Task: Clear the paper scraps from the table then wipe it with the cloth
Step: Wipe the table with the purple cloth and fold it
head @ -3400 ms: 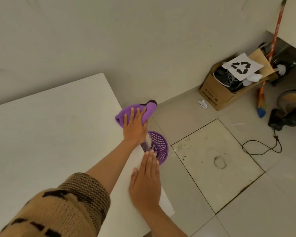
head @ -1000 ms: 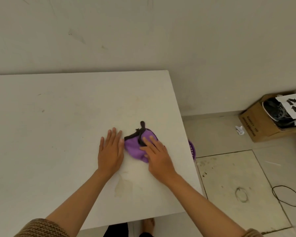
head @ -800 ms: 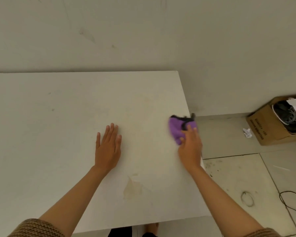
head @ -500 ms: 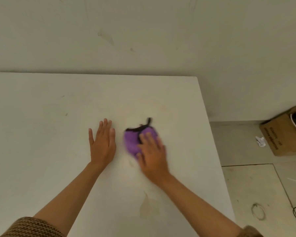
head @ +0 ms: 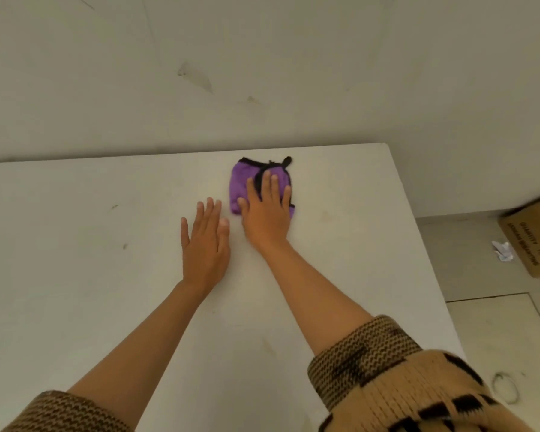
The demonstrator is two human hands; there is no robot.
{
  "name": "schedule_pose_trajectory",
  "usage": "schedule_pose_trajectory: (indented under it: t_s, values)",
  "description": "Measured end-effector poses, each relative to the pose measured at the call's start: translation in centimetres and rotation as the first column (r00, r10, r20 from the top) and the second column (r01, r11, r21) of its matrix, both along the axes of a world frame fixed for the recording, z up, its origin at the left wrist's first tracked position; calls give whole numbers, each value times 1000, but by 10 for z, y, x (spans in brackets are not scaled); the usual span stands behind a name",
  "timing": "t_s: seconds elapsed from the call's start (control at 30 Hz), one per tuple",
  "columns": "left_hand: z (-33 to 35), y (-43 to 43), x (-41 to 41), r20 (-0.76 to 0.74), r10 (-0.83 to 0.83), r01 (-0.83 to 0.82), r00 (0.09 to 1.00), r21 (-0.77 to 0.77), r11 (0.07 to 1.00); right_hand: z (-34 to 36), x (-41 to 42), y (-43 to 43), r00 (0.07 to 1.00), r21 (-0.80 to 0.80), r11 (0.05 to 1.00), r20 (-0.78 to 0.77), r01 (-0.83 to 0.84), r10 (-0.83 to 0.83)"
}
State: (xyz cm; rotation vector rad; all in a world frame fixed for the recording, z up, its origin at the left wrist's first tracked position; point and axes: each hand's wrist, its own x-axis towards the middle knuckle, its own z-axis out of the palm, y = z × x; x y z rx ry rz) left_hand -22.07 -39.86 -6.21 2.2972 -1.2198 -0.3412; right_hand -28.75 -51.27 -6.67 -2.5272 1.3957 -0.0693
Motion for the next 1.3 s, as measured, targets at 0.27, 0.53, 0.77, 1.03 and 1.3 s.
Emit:
schedule_pose_trajectory:
  t_s: [0.27, 0.53, 0.77, 1.03, 1.3]
  values:
    - [-6, -26, -43, 65, -195, 189, 979, 87, 978, -5, -127, -19, 940, -14, 946, 117, 324, -320]
    - [-3, -16, -97, 76, -255, 246, 964, 115, 963, 8, -291, -11, 737, -24, 826, 465, 564, -490]
    - [-3, 45, -150, 99, -195, 184, 976, 109, 977, 1, -263, 112, 894, -253, 960, 392, -120, 215]
    - [-1, 114, -183, 90, -82, 71, 993, 124, 990, -13, -325, 93, 951, -100, 995, 307, -8, 39]
    - [-3, 196, -181, 33, 63, -67, 997, 112, 991, 17, -322, 94, 873, -101, 948, 430, 301, -231]
